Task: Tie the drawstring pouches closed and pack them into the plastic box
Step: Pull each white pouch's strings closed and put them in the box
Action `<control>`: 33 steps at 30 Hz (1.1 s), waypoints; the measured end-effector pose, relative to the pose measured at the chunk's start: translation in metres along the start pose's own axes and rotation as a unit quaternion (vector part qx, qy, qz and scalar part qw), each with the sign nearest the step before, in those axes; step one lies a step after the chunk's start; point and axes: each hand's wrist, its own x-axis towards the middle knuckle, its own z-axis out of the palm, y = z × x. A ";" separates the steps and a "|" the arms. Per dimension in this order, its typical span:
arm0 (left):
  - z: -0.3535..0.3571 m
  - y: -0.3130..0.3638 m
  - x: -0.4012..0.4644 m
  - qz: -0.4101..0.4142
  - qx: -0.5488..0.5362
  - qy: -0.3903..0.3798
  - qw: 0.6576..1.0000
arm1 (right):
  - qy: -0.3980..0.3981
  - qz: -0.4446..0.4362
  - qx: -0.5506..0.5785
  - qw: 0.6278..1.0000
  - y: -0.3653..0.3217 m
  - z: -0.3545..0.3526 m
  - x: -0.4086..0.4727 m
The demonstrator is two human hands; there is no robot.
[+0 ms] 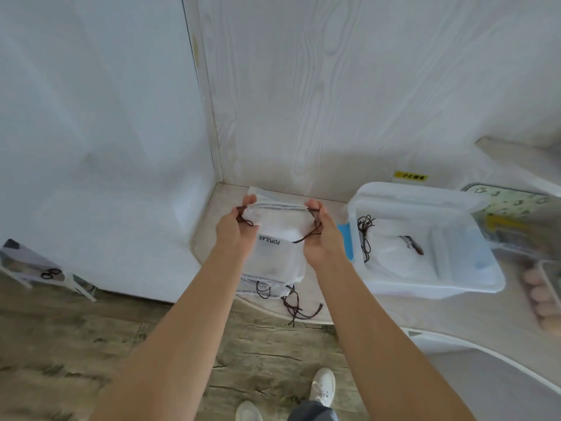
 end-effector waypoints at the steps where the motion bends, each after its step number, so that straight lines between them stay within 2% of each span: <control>1: -0.001 -0.002 0.002 -0.006 -0.022 0.014 1.000 | -0.007 -0.004 0.000 1.000 -0.002 0.003 0.000; 4: -0.005 -0.003 0.005 0.011 0.029 0.011 0.999 | -0.034 -0.031 -0.093 0.995 -0.009 0.010 -0.003; 5: -0.005 -0.001 0.006 0.022 0.064 0.010 0.998 | -0.058 -0.057 -0.170 0.982 -0.013 0.010 -0.004; 6: -0.003 0.001 0.006 0.030 0.100 0.007 0.995 | -0.086 -0.092 -0.272 0.954 -0.016 0.009 -0.004; 7: -0.001 0.003 0.007 0.036 0.131 0.007 0.991 | -0.119 -0.134 -0.387 0.905 -0.021 0.009 -0.005; 9: 0.003 0.006 0.009 0.041 0.147 0.006 0.988 | -0.174 -0.212 -0.581 0.766 -0.026 0.009 -0.006; 10: 0.005 0.006 0.009 0.044 0.145 0.004 0.988 | -0.187 -0.243 -0.643 0.702 -0.028 0.011 -0.007; 11: 0.006 0.006 0.010 0.051 0.146 0.004 0.988 | -0.193 -0.267 -0.682 0.653 -0.029 0.013 -0.008; 13: 0.008 0.006 0.008 0.071 0.160 0.007 0.985 | -0.202 -0.304 -0.721 0.589 -0.032 0.017 -0.012; 15: 0.010 0.008 0.005 0.083 0.183 0.013 0.980 | -0.219 -0.322 -0.741 0.547 -0.034 0.018 -0.018; 18: 0.014 0.015 0.003 0.070 0.172 0.024 0.982 | -0.257 -0.321 -0.749 0.519 -0.036 0.015 -0.025; 21: 0.020 0.020 0.003 0.055 0.101 0.036 0.993 | -0.283 -0.312 -0.764 0.489 -0.033 0.004 -0.028; 24: 0.028 0.018 -0.001 0.062 0.099 0.037 0.992 | -0.269 -0.341 -0.782 0.448 -0.025 -0.010 -0.028; 27: 0.034 0.015 -0.005 0.074 0.170 0.010 0.983 | -0.200 -0.423 -0.802 0.371 -0.016 -0.024 -0.025; 29: 0.033 0.016 -0.003 0.125 0.321 -0.019 0.939 | -0.138 -0.431 -0.833 0.319 -0.019 -0.030 -0.025; 30: 0.030 0.017 -0.001 0.160 0.421 -0.045 0.892 | -0.118 -0.416 -0.854 0.288 -0.021 -0.031 -0.025; 31: 0.027 0.018 -0.002 0.197 0.523 -0.076 0.825 | -0.105 -0.402 -0.874 0.251 -0.024 -0.032 -0.026; 33: 0.020 0.020 -0.007 0.266 0.685 -0.134 0.665 | -0.093 -0.391 -0.894 0.200 -0.029 -0.030 -0.028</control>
